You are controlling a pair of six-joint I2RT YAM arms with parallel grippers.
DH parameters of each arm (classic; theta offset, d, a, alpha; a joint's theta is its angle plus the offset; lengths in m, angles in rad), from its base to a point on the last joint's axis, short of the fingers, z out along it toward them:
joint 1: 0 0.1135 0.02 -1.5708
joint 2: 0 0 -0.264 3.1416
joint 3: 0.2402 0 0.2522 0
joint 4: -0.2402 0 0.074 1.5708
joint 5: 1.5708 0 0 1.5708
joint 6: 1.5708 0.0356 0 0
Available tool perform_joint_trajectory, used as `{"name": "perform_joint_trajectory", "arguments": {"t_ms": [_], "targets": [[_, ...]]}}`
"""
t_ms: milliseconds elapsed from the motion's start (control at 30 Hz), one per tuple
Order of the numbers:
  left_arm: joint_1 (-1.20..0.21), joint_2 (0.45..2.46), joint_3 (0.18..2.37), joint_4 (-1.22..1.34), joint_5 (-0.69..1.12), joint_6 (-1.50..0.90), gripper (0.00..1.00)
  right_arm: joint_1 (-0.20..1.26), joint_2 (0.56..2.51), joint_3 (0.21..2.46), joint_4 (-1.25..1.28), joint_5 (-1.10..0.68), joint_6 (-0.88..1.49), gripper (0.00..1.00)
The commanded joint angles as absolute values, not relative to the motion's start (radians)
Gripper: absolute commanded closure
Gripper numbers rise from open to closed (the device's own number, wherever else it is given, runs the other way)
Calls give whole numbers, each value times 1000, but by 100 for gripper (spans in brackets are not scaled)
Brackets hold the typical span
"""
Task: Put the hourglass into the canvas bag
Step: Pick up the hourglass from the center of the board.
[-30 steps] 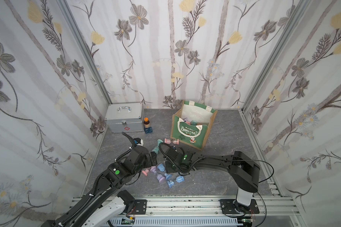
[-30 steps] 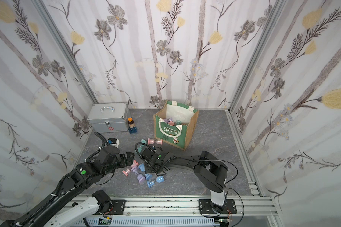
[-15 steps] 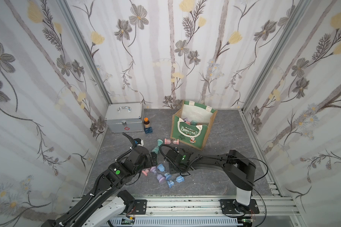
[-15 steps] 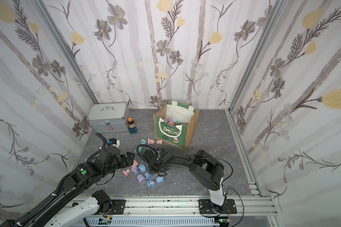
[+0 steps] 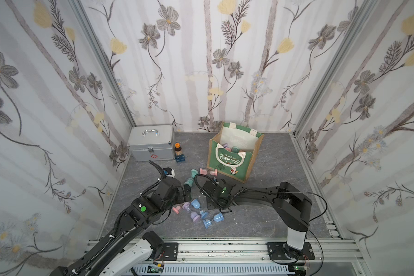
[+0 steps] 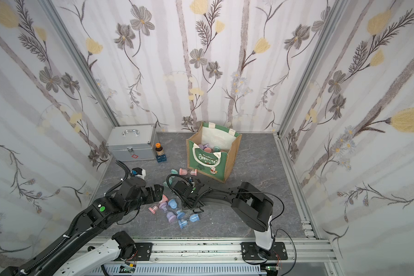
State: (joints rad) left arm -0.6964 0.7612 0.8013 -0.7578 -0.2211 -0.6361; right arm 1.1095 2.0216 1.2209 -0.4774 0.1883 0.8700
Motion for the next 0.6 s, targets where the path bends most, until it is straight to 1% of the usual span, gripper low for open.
{"name": "perform_joint_trajectory", "arguments": {"t_ms": [0, 300, 567], "targets": [[-695, 762, 819, -742, -231, -644, 0, 1100, 1979, 1227, -462, 221, 856, 73], [-695, 771, 871, -733, -237, -611, 0, 1065, 1811, 1262, -468, 248, 800, 80], [-695, 820, 931, -695, -216, -572, 0, 980, 1681, 1362, -487, 272, 702, 82]]}}
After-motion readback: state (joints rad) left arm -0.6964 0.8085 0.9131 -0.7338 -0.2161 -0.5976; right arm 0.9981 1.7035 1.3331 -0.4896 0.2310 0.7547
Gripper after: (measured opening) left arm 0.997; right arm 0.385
